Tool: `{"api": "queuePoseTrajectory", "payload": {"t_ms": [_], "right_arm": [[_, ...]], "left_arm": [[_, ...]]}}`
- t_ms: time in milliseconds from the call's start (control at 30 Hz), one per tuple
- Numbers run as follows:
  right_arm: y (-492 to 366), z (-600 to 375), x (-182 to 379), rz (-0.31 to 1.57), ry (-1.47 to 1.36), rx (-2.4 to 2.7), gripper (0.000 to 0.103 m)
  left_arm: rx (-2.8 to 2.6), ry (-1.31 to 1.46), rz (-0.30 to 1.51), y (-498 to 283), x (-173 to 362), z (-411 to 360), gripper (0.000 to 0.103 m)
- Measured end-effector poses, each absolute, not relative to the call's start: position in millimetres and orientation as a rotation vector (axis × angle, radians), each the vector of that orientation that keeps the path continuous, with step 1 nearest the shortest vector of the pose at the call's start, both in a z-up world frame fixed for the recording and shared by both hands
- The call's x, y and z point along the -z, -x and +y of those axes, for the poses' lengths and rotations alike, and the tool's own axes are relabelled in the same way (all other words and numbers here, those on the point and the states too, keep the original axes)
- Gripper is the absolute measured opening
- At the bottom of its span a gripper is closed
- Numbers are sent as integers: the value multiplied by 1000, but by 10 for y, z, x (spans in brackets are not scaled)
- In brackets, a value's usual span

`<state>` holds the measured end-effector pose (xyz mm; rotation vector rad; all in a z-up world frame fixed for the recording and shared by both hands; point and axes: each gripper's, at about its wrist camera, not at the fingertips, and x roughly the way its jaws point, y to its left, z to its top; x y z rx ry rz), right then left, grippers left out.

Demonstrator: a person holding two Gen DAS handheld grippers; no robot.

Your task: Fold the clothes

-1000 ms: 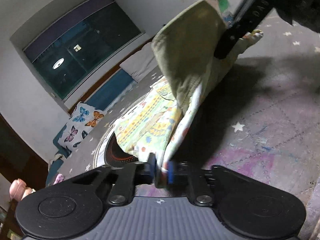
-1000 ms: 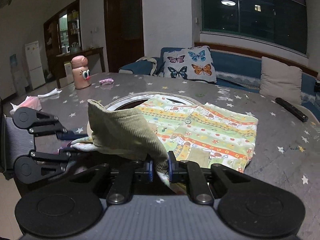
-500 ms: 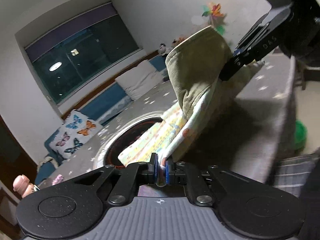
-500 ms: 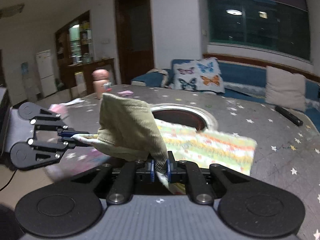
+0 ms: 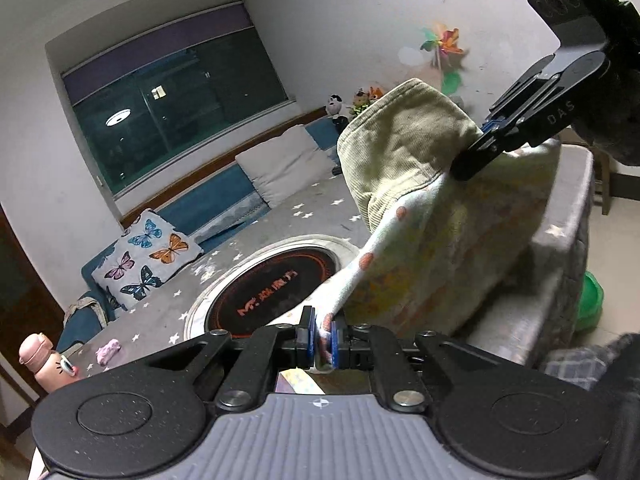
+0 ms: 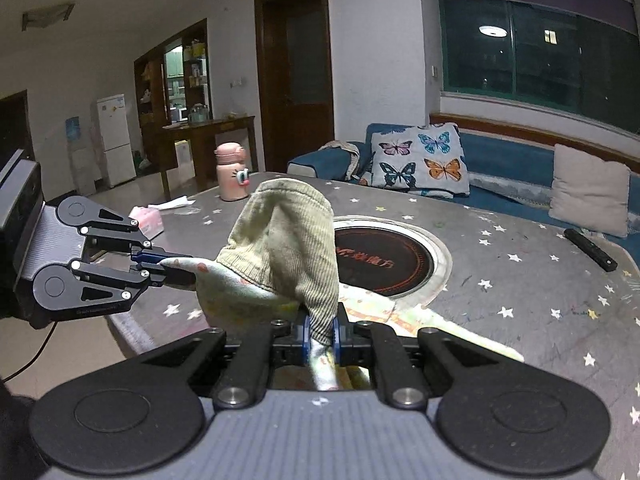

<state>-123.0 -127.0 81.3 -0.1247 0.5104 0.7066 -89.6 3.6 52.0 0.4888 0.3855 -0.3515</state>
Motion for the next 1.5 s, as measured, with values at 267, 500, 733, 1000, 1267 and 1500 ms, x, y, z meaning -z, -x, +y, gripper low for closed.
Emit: {"api": "queuePoseTrajectory", "payload": {"t_ms": [267, 500, 733, 1000, 1267, 1500], "right_arm": [[345, -1142, -751, 580, 132, -669, 9], [-250, -1011, -337, 666, 113, -556, 20], [-26, -1216, -173, 615, 76, -461, 27], [73, -1512, 241, 709, -2, -346, 25], [71, -1695, 114, 675, -57, -300, 20], [-164, -1273, 56, 657, -30, -407, 20]], "left_arm": [[299, -458, 465, 71, -378, 22, 8], [240, -408, 633, -566, 31, 95, 12], [219, -366, 669, -632, 125, 205, 12], [170, -365, 675, -652, 110, 228, 12], [137, -311, 649, -638, -78, 291, 13], [215, -308, 639, -741, -114, 5, 14]]}}
